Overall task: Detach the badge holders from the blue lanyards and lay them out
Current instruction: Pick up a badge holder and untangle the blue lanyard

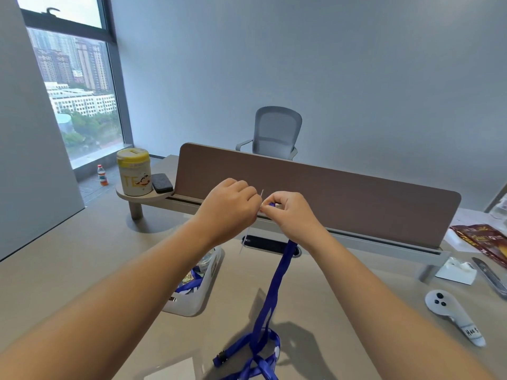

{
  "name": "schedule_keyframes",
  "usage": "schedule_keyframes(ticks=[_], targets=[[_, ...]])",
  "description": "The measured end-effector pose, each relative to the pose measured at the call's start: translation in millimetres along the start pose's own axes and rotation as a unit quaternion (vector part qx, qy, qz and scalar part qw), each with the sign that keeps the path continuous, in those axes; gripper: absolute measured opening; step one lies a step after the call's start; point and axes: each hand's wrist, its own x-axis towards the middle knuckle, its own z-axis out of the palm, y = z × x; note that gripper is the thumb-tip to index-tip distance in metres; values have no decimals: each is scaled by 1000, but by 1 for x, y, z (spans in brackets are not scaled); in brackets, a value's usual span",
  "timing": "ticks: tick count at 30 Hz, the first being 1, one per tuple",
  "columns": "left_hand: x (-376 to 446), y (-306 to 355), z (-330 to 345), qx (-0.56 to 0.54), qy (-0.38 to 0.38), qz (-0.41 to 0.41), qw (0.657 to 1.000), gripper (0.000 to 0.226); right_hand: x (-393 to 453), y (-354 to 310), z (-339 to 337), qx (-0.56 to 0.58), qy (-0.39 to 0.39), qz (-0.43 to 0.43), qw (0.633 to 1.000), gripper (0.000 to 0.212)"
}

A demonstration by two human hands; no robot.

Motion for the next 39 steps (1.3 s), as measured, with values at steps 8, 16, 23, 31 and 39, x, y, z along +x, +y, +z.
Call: schedule_keyframes(ticks=[8, 16, 23, 31, 39], targets=[[12, 20, 1, -310, -24, -315, 897, 22, 4, 8, 7, -37, 49, 5, 998, 17], [15, 17, 9, -536, 1, -413, 736, 16, 8, 9, 5, -10, 46, -3, 999, 14], [11, 12, 17, -670, 8, -448, 592, 19, 14, 9, 6, 41, 28, -12, 999, 23], [10, 8, 13, -762, -26, -411, 499, 20, 24, 5, 5, 254, 46, 69, 964, 24], [6, 14, 26, -592, -31, -372, 714, 35, 31, 11, 0, 534, -43, 235, 811, 21]])
